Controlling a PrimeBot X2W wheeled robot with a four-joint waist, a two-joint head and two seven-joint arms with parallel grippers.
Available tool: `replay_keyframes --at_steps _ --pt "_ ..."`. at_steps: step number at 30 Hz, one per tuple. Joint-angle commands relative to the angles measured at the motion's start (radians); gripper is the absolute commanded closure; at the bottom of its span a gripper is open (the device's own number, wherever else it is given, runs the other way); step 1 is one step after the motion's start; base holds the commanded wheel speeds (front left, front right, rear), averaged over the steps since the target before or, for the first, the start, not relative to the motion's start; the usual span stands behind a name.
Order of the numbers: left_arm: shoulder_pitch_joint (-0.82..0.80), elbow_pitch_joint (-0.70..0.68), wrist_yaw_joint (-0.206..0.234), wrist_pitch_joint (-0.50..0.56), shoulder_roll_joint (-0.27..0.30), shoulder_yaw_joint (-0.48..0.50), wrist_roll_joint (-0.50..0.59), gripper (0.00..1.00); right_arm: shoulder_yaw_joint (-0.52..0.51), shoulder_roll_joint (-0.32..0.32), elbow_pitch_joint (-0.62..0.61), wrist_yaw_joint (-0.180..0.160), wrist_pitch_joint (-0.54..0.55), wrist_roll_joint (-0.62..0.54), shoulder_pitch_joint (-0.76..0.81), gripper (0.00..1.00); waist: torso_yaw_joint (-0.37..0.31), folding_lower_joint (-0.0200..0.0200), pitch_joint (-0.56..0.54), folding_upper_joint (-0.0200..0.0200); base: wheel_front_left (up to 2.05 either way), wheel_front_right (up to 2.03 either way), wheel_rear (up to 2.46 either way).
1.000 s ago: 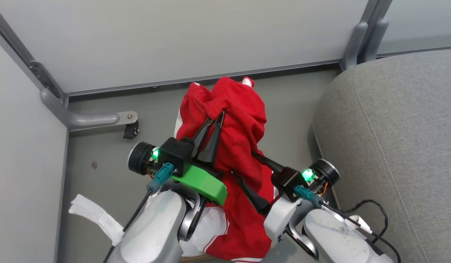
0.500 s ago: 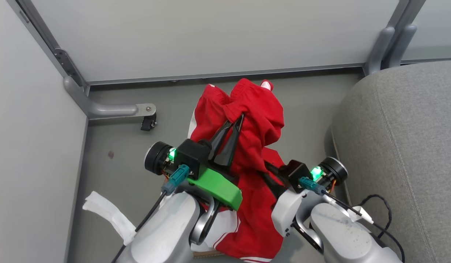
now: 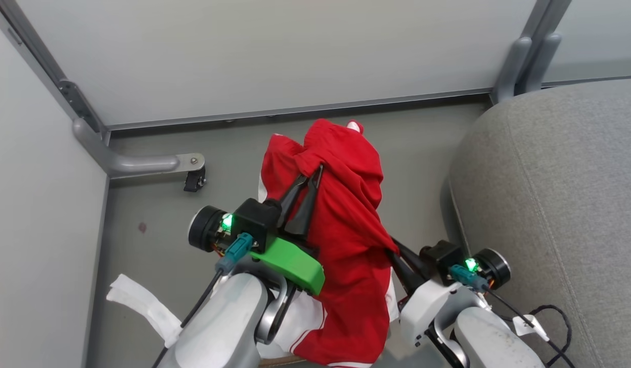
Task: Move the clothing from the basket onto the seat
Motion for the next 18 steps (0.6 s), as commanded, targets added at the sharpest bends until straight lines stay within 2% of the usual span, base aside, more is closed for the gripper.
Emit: replay_keyframes --at_steps 1,2,10,18 --pt "0.012 0.003 0.000 -0.002 0.002 0.015 0.010 0.55 -0.019 -0.007 -0.032 -0.001 0.000 0.006 0.024 1.00 -0.015 0.0000 -0.005 0.0000 0.00 0.00 0.00" --pt "0.019 0.008 0.001 -0.001 0.003 0.019 0.012 0.00 -0.032 -0.006 -0.057 -0.001 0.000 0.011 0.031 1.00 -0.020 0.0000 -0.005 0.0000 0.00 0.00 0.00" --pt "0.058 0.041 -0.015 -0.001 0.007 0.087 0.061 0.00 -0.118 -0.006 -0.277 -0.001 0.000 0.050 0.092 1.00 -0.122 0.0000 0.004 0.0000 0.00 0.00 0.00" --pt "0.098 0.057 -0.047 -0.001 0.022 0.156 0.108 0.00 -0.163 -0.005 -0.390 -0.001 -0.001 0.079 0.119 1.00 -0.308 0.0000 0.033 0.0000 0.00 0.00 0.00"
